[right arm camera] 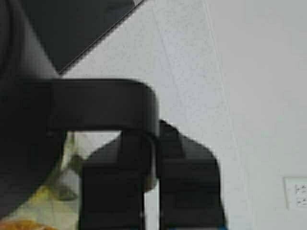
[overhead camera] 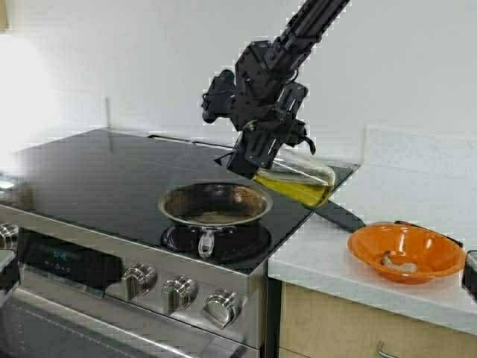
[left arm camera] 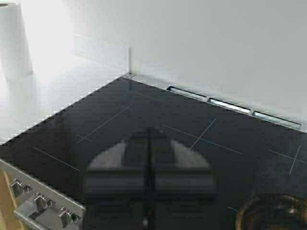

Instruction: Add oil to the pan and cook the shrimp and serve it

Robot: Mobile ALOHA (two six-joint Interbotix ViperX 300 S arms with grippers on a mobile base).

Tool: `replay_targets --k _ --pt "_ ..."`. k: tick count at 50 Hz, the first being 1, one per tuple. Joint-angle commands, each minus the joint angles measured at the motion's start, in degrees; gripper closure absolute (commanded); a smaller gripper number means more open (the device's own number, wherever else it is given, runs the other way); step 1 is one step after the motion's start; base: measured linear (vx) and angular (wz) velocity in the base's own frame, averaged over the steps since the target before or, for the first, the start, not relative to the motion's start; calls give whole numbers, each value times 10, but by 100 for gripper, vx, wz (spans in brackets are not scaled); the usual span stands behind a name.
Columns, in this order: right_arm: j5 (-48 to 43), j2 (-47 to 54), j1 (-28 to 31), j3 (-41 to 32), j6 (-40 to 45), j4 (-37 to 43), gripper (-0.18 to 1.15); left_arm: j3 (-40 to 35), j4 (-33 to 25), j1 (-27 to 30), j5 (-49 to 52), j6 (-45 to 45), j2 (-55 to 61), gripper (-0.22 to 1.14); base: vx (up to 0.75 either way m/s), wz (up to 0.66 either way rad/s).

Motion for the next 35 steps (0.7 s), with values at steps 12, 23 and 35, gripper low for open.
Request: replay_targets --k 12,23,35 --pt "-28 -1 4 -54 -65 -26 89 -4 -1 2 -3 -5 4 89 0 0" --pt "-35 11 4 -69 -98 -51 89 -4 -1 1 -4 -5 4 89 0 0" --pt "-35 23 4 -70 -129 -66 89 -4 -1 1 -3 -5 4 89 0 0"
